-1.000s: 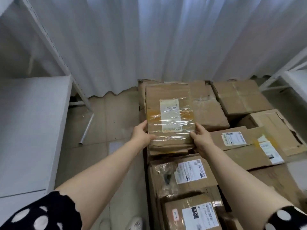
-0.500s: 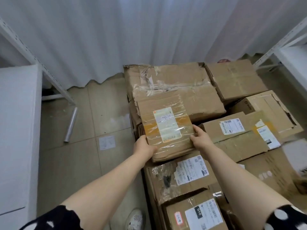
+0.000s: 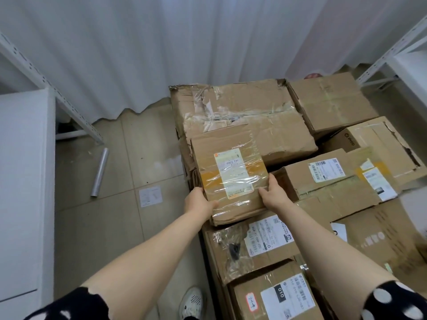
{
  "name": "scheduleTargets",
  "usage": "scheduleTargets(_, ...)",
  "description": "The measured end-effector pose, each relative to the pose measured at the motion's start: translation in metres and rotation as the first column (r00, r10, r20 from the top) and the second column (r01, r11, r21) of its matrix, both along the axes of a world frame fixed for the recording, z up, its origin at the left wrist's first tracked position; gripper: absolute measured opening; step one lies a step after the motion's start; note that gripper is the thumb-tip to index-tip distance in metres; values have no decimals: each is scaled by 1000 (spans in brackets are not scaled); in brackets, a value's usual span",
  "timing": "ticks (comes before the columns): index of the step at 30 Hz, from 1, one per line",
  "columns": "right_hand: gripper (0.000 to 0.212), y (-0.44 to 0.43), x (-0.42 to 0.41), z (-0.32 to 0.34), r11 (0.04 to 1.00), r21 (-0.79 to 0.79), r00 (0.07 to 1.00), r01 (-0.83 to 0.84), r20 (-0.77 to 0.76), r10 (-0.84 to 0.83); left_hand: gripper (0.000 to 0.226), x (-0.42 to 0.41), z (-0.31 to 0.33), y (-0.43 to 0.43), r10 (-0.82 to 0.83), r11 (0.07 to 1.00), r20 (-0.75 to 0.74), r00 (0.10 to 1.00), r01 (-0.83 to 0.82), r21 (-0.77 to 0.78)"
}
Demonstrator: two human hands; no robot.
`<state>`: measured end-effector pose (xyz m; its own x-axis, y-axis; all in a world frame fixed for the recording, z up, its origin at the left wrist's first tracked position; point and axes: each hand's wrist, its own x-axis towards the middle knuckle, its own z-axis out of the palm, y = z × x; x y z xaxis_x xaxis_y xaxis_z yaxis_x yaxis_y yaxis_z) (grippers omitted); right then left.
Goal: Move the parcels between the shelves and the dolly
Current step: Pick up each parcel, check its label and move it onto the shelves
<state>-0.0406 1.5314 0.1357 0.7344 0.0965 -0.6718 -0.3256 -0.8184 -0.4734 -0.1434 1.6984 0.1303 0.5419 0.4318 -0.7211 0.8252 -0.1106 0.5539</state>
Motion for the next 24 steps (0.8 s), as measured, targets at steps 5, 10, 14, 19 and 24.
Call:
scheduleTargets(5,68,5,-3,0,996,-91,999,-20,32,23,43,7,5,2,-43,999,-74,996,43,4)
scheduleTargets(10,71,-4,-11,22,992,-123,988,-41,143,58,84,9,25,-6,-60,990,-78,995,70,126)
scheduleTargets(14,80,-32,-26,51,993,-95,978,-76,189,93,83,12,59,-27,-156,954,6,988,149,261)
scheduleTargets(19,75,-96,-56,95,985,-129,952,-113,269,144,87,10,112,-95,-404,854,70,912,348,387)
scheduleTargets(24,80,-218,-107,143,967,-230,915,-109,356,188,86,-16,168,-216,-646,682,52,761,545,488)
